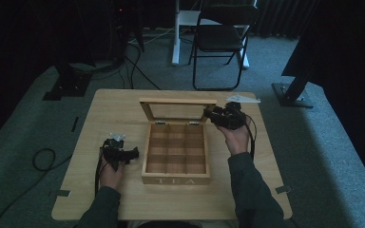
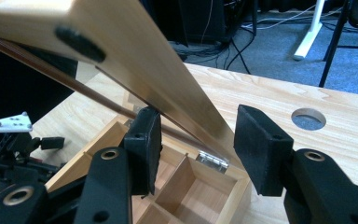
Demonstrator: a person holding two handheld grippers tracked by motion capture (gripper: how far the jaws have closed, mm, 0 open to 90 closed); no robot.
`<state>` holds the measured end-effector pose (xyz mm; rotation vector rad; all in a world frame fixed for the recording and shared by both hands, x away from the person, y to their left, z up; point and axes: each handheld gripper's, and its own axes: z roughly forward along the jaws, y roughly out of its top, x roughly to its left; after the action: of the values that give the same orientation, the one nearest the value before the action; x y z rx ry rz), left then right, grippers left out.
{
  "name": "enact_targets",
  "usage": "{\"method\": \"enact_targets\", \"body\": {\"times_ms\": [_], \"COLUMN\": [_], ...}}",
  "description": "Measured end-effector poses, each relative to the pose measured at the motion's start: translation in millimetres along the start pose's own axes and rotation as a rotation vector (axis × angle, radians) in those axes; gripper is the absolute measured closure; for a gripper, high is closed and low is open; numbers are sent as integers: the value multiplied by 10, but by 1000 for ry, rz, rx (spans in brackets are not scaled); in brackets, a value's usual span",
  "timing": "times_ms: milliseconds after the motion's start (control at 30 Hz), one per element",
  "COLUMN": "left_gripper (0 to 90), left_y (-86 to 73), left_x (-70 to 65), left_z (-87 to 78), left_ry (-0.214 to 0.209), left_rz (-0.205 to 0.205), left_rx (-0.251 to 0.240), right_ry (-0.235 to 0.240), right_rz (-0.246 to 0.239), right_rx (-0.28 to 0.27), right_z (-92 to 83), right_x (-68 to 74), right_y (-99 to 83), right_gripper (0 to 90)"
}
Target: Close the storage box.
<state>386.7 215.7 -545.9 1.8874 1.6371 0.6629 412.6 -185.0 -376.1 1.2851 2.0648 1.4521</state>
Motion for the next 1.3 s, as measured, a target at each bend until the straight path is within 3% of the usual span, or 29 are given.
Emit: {"method": "enact_targets", "body": {"times_ms": [300,433,700,800,1100,1300], "left_gripper": [16,16,16,16,16,16], "left_y": [-10,-12,-11,-11,-12,-13], "left_x": [-4,-3,-2,-4,-5,-7], "left_z": [-7,-9,-9,-8,-10,-8], "left_ry": [6,6,6,5,7,9], "left_rz": [-6,-7,-6,-9,-10,-11], "left_rx": [-2,-1,-2,-3,-2,-5], "right_ry": [34,19,8,12,-11,-27], "right_rz": [0,-37,-52,-56,-139,-145], "right_rx": [12,30,42,36,18,7], "right_z": [-44,-69,-104,-125,-246,-318], "right_x": [38,98,156,177,325,368], "right_y": [-151,-219,-289,-315,-377,-415], "right_gripper": [499,486,474,459,428,418]}}
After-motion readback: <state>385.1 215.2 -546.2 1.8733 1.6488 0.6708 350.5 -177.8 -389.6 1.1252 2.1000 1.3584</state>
